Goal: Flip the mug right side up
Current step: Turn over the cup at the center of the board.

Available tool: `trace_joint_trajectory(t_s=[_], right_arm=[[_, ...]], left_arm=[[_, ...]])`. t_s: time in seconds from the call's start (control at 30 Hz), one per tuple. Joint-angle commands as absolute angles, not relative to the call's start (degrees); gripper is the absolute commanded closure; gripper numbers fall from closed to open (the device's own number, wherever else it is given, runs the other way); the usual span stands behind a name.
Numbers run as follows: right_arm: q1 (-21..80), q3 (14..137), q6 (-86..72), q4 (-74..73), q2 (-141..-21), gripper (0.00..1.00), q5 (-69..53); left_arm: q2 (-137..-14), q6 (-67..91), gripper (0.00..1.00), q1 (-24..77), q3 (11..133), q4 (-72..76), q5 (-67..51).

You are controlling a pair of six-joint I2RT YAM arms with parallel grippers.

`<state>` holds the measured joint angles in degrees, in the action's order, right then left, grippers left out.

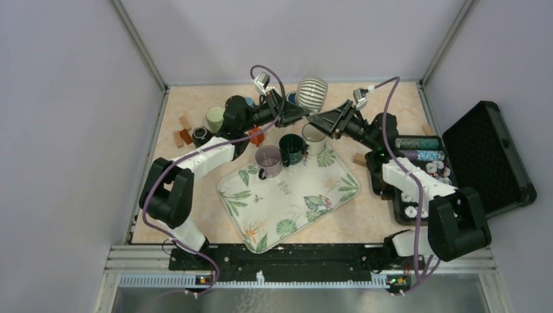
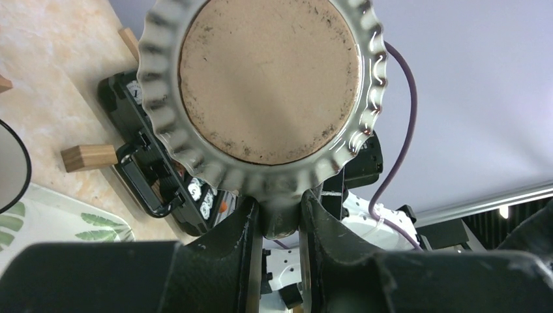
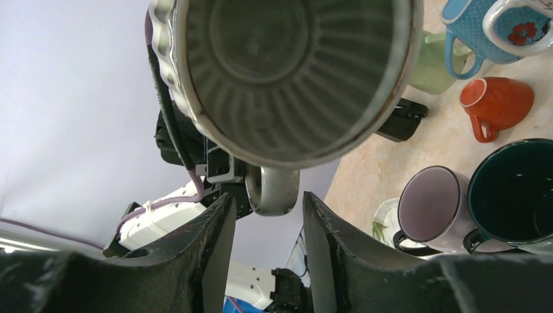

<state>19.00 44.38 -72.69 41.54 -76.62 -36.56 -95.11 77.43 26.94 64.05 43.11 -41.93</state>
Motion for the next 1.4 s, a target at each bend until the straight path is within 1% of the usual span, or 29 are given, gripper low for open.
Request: trace_joint_trajectory(t_s=[0.0,0.3,0.4,0.5,0.67,0.73,0.77,0.97,1.1,1.17,1.23,1.37], right_arm=[[19.7,47.7,-74.5,47.2,-77.6,0.59,-37.7],[20.5,48.2,-75.3,47.8,-78.6,0.63,-37.2],[20.6,48.2,-75.3,47.9,-78.7,0.67,-36.9],[20.7,48.2,-75.5,47.8,-78.6,0.77,-36.6],[21.2,48.7,-73.8,45.6,-77.9,1.0,-35.5],[21.6,49.1,-72.2,43.5,-77.3,1.0,-34.5],[21.8,49.4,-71.3,42.4,-76.9,1.0,-34.0],[23.2,51.2,-64.6,33.9,-73.9,1.0,-29.9],[23.9,52.7,-61.2,29.9,-72.5,1.0,-27.9],[24.3,53.2,-59.9,28.2,-72.1,1.0,-26.9],[24.7,53.8,-58.2,26.1,-71.4,1.0,-25.9],[25.4,55.0,-54.5,20.9,-69.6,1.0,-22.8]], left_arm=[[-94.7,78.5,1.0,27.5,65.5,53.8,-43.6],[-96.1,81.2,1.0,28.0,65.0,57.6,-44.9],[-96.5,82.3,1.0,28.1,64.7,59.0,-45.1],[-96.6,82.5,1.0,28.2,64.5,59.5,-45.3],[-96.0,81.3,1.0,28.2,64.1,59.0,-45.7],[-95.5,79.9,1.0,28.2,63.9,57.8,-45.7],[-95.3,78.9,0.98,28.2,63.9,56.8,-45.5],[-93.6,73.5,0.58,28.1,64.2,50.2,-44.5],[-92.7,69.9,0.4,28.1,64.2,45.5,-43.4],[-92.5,68.5,0.38,28.1,64.4,44.0,-43.2],[-92.4,66.9,0.31,28.0,64.9,41.7,-42.9],[-91.9,63.4,0.23,28.1,65.7,36.8,-41.8]])
